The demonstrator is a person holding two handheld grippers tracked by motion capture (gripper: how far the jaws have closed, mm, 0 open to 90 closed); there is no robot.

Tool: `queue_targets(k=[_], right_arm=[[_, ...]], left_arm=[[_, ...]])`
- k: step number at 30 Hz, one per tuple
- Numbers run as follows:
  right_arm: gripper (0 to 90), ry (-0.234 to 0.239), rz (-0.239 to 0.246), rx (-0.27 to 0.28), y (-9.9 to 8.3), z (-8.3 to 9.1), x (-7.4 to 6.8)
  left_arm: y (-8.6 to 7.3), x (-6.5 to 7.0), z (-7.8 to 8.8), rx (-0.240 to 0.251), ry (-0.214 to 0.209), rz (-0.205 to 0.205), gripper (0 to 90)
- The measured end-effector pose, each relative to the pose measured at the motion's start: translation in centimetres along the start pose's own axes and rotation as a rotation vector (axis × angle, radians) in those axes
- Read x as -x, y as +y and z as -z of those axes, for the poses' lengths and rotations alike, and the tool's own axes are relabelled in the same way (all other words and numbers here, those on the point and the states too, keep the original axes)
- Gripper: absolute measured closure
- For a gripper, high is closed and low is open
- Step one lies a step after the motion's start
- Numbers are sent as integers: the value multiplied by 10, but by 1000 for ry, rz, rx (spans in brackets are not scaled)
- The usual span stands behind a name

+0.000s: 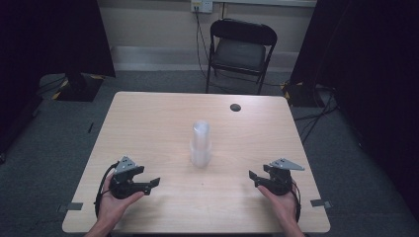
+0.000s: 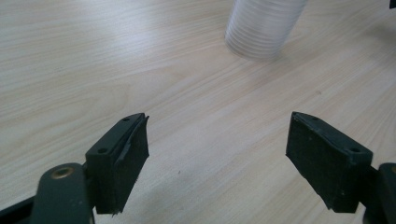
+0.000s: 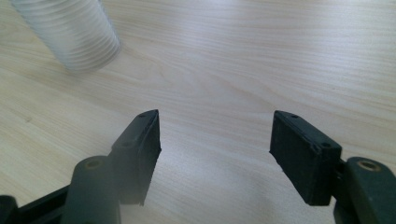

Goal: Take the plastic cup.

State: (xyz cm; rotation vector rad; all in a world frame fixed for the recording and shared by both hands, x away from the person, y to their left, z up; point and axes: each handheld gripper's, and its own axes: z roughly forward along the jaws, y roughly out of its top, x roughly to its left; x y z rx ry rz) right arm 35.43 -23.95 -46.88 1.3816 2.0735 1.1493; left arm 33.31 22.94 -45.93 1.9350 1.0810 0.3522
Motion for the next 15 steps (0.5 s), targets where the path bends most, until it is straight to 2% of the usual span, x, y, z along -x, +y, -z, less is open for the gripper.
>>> queue_targets(k=[9,15], right_arm=[[356,19,9,5,4,5,-3],[360,33,25,13,7,5,-5]], left_arm=[[1,-1,-1,-7,-2,-3,212],[1,-1,-3,-3,-4,12,216]])
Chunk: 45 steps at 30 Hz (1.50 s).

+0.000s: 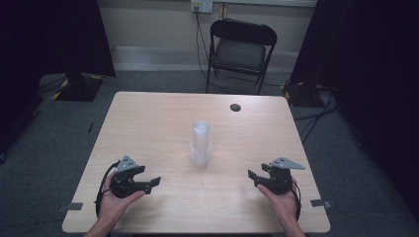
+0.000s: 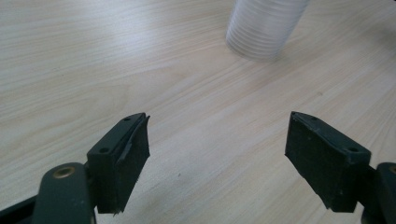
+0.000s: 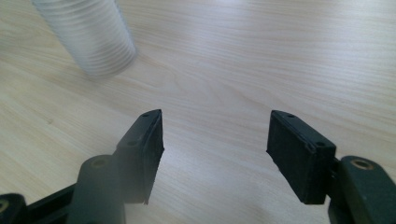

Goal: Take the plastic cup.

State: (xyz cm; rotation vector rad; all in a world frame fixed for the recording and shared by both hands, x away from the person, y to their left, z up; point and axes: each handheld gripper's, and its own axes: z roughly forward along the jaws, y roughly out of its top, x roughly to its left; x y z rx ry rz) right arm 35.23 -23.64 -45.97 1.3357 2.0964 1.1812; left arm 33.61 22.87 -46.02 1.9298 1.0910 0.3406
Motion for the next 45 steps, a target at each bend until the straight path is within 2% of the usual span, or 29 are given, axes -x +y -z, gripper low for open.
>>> queue_targets(k=[4,6,18,36,42,44,45], right_arm=[[360,18,4,2,1,0,-2],[360,29,10,3,2,1,-3],[333,76,46,33,15,6,-20],[281,149,111,66,42,-3,-45],[256,164,124,76,52,-7,-52],[247,174,140,81,56,-10,-56],[246,177,140,85,57,-11,-57]], left_arm=[[0,0,0,2,0,3,216],[0,0,0,1,-1,-9,216],[0,3,3,9,-5,-8,216],[0,3,2,4,-1,-18,223],[0,2,3,14,2,-17,223],[1,3,4,29,-15,-1,239],[1,4,4,34,-13,-6,253]])
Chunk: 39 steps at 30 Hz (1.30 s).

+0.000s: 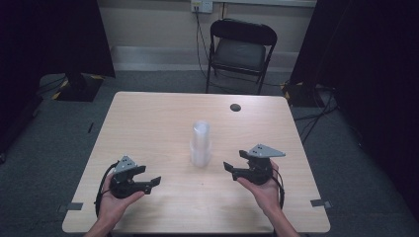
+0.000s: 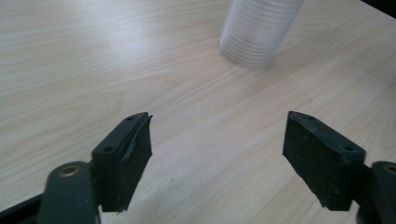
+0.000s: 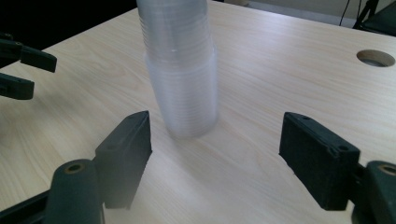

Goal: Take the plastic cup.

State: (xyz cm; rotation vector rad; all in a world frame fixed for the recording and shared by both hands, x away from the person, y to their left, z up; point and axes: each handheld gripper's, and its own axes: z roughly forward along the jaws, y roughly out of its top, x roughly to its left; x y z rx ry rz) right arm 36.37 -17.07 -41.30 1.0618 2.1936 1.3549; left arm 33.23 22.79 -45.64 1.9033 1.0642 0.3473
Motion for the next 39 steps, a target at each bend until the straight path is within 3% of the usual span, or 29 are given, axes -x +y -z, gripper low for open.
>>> queue_targets(k=[2,5,7,8,9,12,25,29,39], right_arm=[[245,3,-4,10,2,-2,-1],[240,18,-10,7,4,-8,-4],[239,29,-1,6,7,-12,-6],[240,34,0,13,7,-14,-7],[241,40,3,13,8,-16,-7],[245,34,27,1,13,-22,-10],[257,76,45,21,39,-45,-16],[221,97,38,39,46,-52,-16],[143,97,44,55,59,-70,-17]], left_arm=[[0,0,1,0,-1,-8,257],[0,-1,0,2,-16,23,258],[0,-2,0,-6,-2,14,257],[0,-3,1,-4,-5,22,257],[0,-6,1,1,-29,55,257],[-1,-8,4,2,19,21,257],[-1,-6,3,-8,23,-13,256],[-1,-5,3,-14,19,-16,255],[-1,-3,1,-20,15,-29,255]])
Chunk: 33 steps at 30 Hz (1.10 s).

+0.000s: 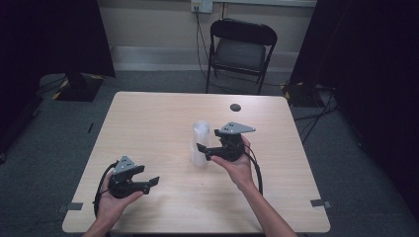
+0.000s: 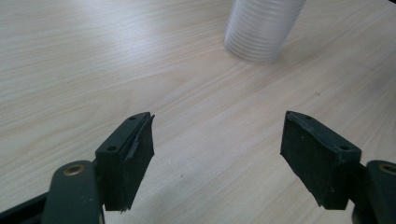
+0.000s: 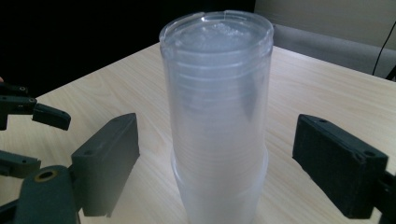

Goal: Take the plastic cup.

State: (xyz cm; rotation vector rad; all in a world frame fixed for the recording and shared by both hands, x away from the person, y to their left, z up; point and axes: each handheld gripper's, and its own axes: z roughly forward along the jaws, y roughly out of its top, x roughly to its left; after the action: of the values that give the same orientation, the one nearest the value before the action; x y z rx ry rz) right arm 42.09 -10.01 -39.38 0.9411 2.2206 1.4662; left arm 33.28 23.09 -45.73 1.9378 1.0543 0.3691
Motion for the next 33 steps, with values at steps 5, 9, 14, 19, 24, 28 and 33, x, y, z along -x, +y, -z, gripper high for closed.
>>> queue_targets(k=[5,9,14,19,24,28,33], right_arm=[[161,0,6,-1,5,-11,2],[174,4,12,1,5,-21,2],[163,15,7,4,3,-32,2],[165,13,-4,-12,0,-42,4],[182,16,-6,-27,-4,-48,4],[224,12,7,-31,-7,-52,4],[242,6,3,-33,-11,-54,5]], left_arm=[[0,2,-1,-4,-4,-7,255],[0,1,-1,1,-2,-11,255],[0,1,0,1,-1,-14,255],[1,2,-1,0,5,-17,256],[1,2,-1,-1,0,-9,256],[1,2,0,7,-4,-10,256],[0,1,-1,6,1,-7,256]])
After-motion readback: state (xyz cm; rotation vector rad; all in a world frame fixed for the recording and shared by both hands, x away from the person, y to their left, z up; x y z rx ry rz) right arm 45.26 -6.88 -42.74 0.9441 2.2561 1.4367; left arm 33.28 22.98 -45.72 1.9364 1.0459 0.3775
